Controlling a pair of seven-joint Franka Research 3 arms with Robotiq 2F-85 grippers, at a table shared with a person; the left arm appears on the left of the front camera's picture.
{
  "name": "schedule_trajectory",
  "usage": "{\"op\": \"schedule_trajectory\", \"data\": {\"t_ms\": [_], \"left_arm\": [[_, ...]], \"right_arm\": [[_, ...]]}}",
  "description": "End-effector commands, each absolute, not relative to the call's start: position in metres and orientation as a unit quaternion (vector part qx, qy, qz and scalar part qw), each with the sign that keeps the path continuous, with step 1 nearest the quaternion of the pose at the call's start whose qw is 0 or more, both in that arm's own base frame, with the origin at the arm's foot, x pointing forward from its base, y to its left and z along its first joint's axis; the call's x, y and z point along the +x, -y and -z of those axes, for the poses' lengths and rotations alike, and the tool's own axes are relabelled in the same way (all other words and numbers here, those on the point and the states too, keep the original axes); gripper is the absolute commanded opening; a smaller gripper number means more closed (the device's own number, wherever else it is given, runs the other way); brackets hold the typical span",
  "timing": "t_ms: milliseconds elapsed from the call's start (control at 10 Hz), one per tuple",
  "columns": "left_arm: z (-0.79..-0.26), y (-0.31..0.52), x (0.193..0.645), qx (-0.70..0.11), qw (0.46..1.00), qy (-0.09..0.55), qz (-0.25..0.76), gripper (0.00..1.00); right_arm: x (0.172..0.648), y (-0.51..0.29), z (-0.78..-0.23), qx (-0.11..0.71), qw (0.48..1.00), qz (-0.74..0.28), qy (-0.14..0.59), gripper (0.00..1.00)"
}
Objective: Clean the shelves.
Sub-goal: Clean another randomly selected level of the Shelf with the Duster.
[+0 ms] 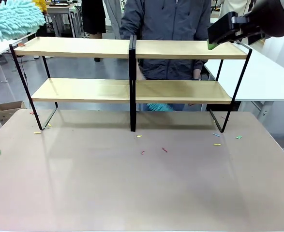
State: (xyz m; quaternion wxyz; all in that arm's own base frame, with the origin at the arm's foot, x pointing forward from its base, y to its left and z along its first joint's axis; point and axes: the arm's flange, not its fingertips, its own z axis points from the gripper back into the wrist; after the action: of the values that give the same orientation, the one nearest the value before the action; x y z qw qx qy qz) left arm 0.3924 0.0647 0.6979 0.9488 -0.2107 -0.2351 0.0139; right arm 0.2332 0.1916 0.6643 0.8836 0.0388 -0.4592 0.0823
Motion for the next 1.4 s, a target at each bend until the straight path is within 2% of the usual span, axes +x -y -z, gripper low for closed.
{"op": "schedule_trajectory", "data": {"t_ms": [0, 300, 600, 800, 900, 1000, 1200, 1300], "left_arm": [[-0.699, -0.03, 0.388, -0.155, 0.96, 0.23, -0.048, 0.12], [-0.696, 0.01, 0.342, -0.149, 0.966, 0.209, 0.005, 0.12], [-0.68, 0.032, 0.314, -0.1, 0.969, 0.212, -0.084, 0.12], [-0.679, 0.037, 0.304, -0.093, 0.968, 0.221, -0.07, 0.12], [-0.679, 0.039, 0.303, -0.073, 0.969, 0.218, -0.094, 0.12], [-0.678, 0.04, 0.305, -0.013, 0.964, 0.223, -0.145, 0.12], [-0.674, 0.04, 0.308, -0.003, 0.935, 0.281, -0.217, 0.12], [-0.673, 0.041, 0.31, 0.003, 0.93, 0.288, -0.23, 0.12]], "right_arm": [[0.233, -0.192, -0.665, 0.04, 0.883, -0.083, 0.46, 1.0], [0.233, -0.192, -0.665, 0.04, 0.883, -0.083, 0.46, 1.0], [0.233, -0.192, -0.665, 0.04, 0.883, -0.083, 0.46, 1.0], [0.233, -0.192, -0.665, 0.04, 0.883, -0.083, 0.46, 1.0], [0.233, -0.192, -0.665, 0.04, 0.883, -0.083, 0.46, 1.0], [0.233, -0.192, -0.665, 0.04, 0.883, -0.083, 0.46, 1.0], [0.233, -0.192, -0.665, 0.04, 0.883, -0.083, 0.46, 1.0], [0.233, -0.192, -0.665, 0.04, 0.883, -0.083, 0.46, 1.0]]}}
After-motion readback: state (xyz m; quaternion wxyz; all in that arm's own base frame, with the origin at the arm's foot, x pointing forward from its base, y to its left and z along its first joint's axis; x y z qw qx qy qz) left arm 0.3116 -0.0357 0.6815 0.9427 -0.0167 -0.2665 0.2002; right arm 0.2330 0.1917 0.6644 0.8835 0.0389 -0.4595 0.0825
